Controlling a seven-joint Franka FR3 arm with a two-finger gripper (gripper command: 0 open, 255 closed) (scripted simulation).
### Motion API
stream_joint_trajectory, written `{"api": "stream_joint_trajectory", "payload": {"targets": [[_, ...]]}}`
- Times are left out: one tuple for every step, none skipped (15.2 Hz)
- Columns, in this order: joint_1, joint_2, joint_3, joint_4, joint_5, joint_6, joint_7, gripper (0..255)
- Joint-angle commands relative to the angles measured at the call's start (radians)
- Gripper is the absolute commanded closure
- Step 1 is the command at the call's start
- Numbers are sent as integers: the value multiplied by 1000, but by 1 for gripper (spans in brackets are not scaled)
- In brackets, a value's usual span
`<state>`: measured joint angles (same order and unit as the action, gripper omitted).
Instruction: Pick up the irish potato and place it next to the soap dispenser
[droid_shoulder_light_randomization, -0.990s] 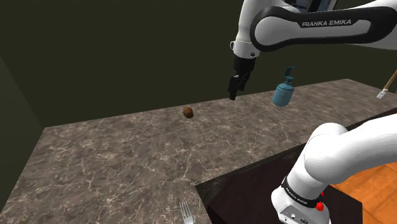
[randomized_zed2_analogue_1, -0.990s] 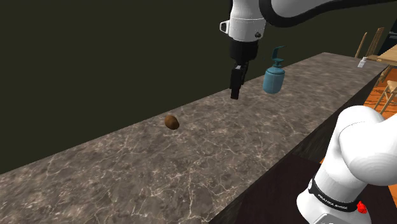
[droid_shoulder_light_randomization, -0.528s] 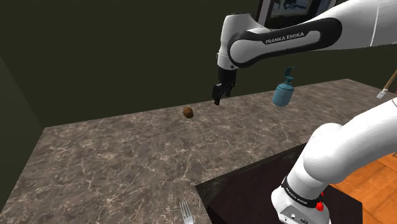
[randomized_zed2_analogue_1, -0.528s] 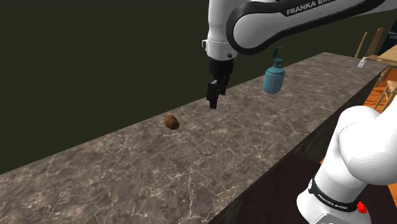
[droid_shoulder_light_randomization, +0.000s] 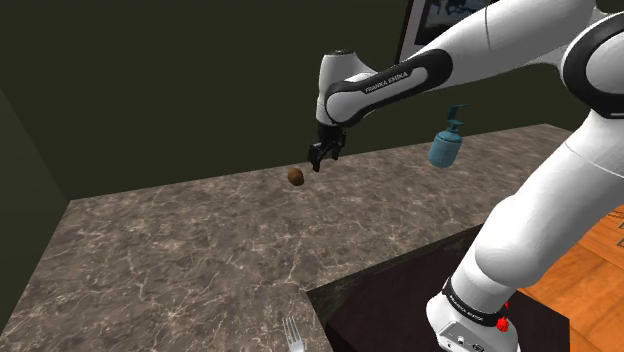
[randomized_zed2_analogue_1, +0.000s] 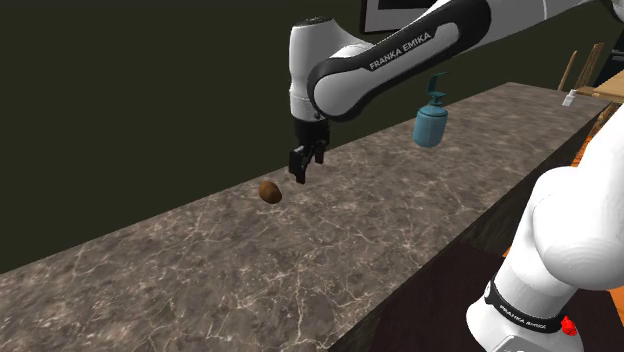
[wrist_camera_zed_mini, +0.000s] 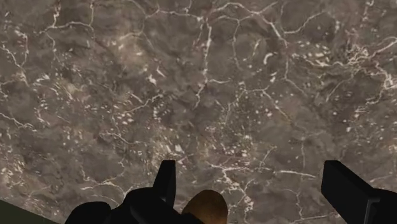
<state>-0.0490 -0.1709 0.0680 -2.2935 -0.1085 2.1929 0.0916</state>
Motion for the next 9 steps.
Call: {"api": "stream_joint_trajectory", "payload": {"targets": [[-7,70,-1,40,-12,36,22,0],[-10,108,-1,62,-18,55,34,0],[-12,146,-2,85,-25,72,46,0],[-14,184,-4,110,-31,88,57,0],[-16,222,-6,135,-37,103,69,0],[-17,261,-8,162,-43,116,80,0],[-18,299,-11,191,-49,129,90,0],[-19,337,-14,220,-55,140,100,0],[-19,375,-17,251,-59,149,110,0]]}}
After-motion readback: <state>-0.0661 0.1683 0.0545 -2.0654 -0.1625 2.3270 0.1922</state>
